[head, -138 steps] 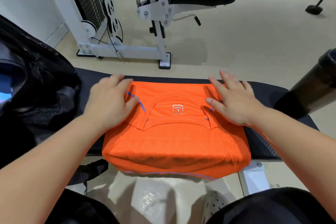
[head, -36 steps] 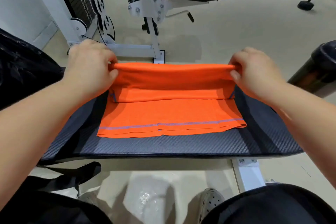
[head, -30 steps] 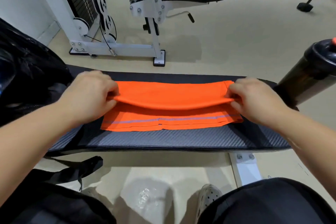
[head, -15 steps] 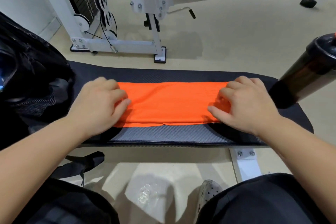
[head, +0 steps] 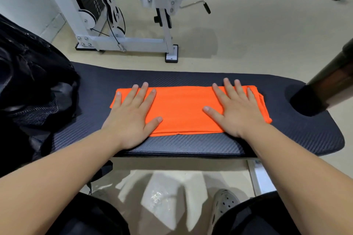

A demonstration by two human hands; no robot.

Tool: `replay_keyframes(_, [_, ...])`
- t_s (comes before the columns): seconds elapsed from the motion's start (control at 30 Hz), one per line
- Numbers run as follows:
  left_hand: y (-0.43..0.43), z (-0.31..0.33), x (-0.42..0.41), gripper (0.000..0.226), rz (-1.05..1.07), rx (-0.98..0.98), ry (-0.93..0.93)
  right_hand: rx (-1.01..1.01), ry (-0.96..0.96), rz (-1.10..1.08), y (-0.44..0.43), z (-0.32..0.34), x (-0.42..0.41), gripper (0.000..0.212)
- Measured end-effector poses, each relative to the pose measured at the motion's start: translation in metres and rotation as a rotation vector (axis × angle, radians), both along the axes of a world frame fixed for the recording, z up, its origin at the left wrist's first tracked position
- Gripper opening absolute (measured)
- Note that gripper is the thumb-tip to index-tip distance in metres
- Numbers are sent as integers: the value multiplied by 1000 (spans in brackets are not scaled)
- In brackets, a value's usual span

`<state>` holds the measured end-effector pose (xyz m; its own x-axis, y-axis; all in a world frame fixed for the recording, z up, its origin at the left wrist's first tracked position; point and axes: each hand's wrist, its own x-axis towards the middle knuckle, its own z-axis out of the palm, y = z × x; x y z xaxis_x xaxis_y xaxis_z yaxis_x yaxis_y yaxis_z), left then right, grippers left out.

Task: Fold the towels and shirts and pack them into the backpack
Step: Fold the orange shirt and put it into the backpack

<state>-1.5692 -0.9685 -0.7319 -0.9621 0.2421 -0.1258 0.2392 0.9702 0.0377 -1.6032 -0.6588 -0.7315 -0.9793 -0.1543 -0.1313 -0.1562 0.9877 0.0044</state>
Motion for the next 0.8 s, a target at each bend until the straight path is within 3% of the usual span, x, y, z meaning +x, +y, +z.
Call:
replay_keyframes(0.3, [-2,0,-1,93,-15,46,5,-144,28,16,23,3,-2,94])
replay_keyframes(0.43, [-8,11,0,88,2,248,34,-126,42,6,7,14,-3,92])
replay_keyframes(0.53, [-17,26,-2,73,133,336,137,-99,114,44,-27,26,4,92])
replay_keyframes(0.67, [-46,23,-8,77,308,305,54,-114,72,184,-69,28,17,92])
replay_keyframes(0.8, [-66,16,-7,74,224,213,109,-110,38,229,-89,17,16,86])
